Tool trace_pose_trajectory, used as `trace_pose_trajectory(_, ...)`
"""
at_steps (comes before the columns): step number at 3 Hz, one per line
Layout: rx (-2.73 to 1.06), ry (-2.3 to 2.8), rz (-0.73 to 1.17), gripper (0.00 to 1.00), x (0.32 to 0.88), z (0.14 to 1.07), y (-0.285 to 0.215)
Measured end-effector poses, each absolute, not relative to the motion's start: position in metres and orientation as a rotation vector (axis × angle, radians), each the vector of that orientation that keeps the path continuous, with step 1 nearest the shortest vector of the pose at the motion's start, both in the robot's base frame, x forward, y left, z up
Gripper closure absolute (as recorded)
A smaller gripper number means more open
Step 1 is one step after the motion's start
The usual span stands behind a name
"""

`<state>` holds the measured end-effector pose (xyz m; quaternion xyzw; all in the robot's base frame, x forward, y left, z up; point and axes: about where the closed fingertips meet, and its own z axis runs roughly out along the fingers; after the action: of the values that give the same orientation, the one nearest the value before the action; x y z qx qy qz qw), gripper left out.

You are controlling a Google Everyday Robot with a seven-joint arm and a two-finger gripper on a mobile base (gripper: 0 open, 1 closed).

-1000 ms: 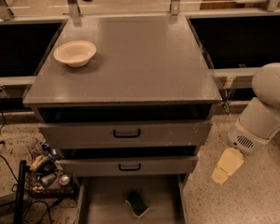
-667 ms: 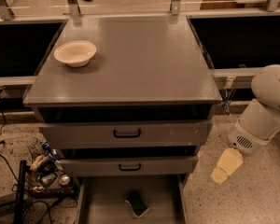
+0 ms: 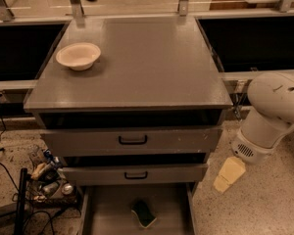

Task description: Pick sponge from bottom drawer and place on counter

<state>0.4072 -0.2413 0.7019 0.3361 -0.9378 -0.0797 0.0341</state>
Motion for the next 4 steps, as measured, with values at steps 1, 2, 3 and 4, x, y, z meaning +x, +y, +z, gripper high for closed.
trace_pose_trajectory(1,1.003,-2.896,-0.239,0.0,0.406,0.702,-0.244)
trace_pose_trajectory(2,1.004,-2.912,-0.257,0.0,0.406,0.702,-0.247)
trace_pose_trajectory(3,0.993,-2.895,-0.398,0.0,0.412,0.674,-0.237)
trace_pose_trajectory(4,1.01,-2.874,-0.476,0.0,0.417,0.658,-0.225)
